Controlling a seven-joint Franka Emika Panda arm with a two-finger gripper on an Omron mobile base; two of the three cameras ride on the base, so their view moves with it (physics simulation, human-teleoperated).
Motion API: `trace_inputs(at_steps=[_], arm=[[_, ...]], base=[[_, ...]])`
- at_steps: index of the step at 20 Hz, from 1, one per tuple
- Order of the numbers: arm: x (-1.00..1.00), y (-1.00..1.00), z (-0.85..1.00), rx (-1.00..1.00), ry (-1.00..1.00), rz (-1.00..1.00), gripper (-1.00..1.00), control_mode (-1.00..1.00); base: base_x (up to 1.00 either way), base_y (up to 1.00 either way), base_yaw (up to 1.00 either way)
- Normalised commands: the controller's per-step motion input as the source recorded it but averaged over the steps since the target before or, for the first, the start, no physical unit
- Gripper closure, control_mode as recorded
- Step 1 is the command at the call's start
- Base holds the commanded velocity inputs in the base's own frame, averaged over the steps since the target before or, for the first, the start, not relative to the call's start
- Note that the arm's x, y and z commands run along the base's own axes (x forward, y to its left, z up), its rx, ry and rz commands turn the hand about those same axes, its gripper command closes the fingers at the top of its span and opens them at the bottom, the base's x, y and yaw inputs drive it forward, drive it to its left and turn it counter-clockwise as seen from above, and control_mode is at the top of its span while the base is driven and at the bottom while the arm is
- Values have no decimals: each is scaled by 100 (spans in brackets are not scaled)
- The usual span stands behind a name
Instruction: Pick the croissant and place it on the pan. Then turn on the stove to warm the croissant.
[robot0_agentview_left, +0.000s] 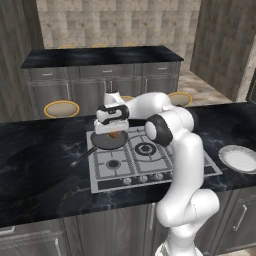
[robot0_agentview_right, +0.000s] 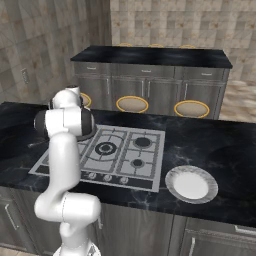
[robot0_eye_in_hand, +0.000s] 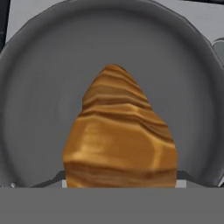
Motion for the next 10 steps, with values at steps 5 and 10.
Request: trace_inputs(at_steps=[5, 10], arm=[[14, 6, -23, 0, 0, 1, 100, -100], [10, 2, -22, 0, 0, 1, 100, -100]], base=[[0, 0, 0], [0, 0, 0]])
